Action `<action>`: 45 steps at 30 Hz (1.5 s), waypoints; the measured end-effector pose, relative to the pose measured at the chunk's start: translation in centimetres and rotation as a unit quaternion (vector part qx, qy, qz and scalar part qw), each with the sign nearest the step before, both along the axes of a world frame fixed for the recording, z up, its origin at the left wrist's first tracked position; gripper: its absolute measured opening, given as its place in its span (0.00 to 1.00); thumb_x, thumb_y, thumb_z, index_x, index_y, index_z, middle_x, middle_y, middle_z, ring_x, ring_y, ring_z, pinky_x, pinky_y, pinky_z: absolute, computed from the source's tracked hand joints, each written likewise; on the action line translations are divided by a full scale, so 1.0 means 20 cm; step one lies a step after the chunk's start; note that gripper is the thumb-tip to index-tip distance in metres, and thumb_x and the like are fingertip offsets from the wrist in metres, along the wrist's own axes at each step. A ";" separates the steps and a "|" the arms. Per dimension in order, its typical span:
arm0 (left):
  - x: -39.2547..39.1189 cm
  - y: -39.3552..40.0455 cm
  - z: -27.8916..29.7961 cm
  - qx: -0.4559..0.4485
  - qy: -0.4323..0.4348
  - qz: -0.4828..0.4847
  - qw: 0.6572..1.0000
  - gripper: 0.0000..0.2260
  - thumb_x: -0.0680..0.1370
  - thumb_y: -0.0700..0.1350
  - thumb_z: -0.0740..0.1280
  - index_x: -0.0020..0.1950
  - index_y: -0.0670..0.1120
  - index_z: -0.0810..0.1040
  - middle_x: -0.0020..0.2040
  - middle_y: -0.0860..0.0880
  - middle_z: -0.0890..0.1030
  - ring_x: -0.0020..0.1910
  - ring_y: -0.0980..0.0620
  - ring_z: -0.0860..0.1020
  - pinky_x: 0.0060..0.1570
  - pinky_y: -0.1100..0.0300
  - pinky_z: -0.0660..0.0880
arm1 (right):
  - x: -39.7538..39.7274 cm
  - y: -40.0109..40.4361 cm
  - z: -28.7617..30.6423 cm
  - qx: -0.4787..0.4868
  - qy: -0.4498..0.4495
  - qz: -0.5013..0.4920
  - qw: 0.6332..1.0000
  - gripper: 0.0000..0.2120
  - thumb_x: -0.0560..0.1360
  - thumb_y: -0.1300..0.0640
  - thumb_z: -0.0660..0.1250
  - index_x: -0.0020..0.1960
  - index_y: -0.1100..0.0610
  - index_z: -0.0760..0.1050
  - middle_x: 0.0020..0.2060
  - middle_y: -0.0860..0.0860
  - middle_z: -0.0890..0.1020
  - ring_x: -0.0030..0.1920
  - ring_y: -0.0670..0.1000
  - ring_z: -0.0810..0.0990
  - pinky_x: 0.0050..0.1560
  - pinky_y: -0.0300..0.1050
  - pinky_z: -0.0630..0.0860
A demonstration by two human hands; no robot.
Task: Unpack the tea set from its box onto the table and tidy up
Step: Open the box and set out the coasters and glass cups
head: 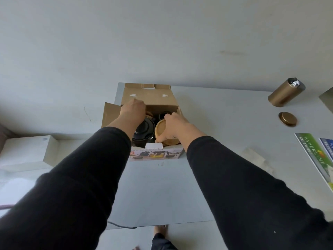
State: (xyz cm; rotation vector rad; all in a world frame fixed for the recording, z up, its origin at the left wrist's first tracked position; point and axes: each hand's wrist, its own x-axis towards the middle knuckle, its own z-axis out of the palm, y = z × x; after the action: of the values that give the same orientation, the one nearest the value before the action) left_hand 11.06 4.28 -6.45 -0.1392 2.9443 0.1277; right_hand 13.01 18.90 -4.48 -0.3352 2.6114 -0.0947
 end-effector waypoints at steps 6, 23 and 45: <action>-0.10 0.04 0.05 -0.083 -0.040 -0.048 0.995 0.07 0.78 0.36 0.63 0.53 0.36 0.79 0.40 0.44 0.73 0.46 0.44 0.79 0.41 0.56 0.76 | -0.03 -0.02 0.03 0.010 -0.034 0.013 0.999 0.36 0.66 0.42 0.75 0.67 0.58 0.68 0.49 0.53 0.74 0.48 0.56 0.76 0.44 0.48 0.75; -0.10 0.11 0.08 -0.177 -0.059 -0.105 0.977 0.09 0.79 0.35 0.62 0.56 0.37 0.78 0.47 0.42 0.77 0.53 0.44 0.79 0.47 0.58 0.75 | -0.05 -0.01 0.03 0.018 -0.041 0.022 0.999 0.37 0.64 0.39 0.75 0.66 0.57 0.68 0.51 0.53 0.74 0.51 0.57 0.77 0.48 0.50 0.76; -0.15 0.14 0.13 -0.208 -0.094 -0.165 0.959 0.10 0.78 0.34 0.62 0.57 0.37 0.78 0.54 0.42 0.79 0.54 0.42 0.79 0.49 0.55 0.76 | -0.04 0.01 0.02 -0.004 -0.040 0.018 0.999 0.36 0.65 0.41 0.76 0.66 0.57 0.68 0.47 0.52 0.72 0.50 0.56 0.76 0.46 0.50 0.75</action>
State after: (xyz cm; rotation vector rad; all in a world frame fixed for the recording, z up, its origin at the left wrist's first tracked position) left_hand 8.16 7.00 -3.81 0.2684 2.7125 -0.5244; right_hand 12.18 19.07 -4.01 -0.3743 2.5245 -0.1038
